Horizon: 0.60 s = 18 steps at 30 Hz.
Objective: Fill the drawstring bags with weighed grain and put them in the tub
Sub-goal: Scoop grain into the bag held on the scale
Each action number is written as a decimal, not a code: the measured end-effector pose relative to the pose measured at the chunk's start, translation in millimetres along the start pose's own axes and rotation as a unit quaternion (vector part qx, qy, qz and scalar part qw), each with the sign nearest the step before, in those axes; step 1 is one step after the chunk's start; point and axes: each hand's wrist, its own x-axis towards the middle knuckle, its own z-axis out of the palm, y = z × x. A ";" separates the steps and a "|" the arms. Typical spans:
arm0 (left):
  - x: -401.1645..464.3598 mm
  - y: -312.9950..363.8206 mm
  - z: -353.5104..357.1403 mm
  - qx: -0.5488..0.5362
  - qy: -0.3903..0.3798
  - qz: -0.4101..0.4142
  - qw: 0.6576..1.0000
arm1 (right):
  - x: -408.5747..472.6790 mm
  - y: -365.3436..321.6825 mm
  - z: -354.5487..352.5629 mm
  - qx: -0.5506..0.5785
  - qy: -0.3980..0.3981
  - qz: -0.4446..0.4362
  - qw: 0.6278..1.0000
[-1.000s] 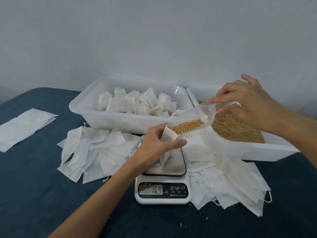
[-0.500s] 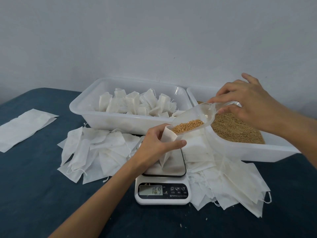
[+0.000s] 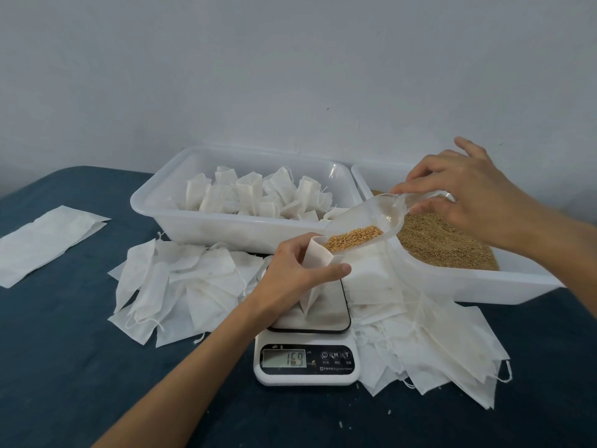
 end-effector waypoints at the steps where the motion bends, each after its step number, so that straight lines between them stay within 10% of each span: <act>1: -0.1 0.3 0.1 0.000 0.000 -0.001 1.000 | 0.0 -0.2 0.2 0.000 0.000 0.000 1.000; 18: -1.4 2.5 0.1 0.007 0.008 -0.013 1.000 | -0.2 1.5 0.4 0.000 0.002 -0.002 1.000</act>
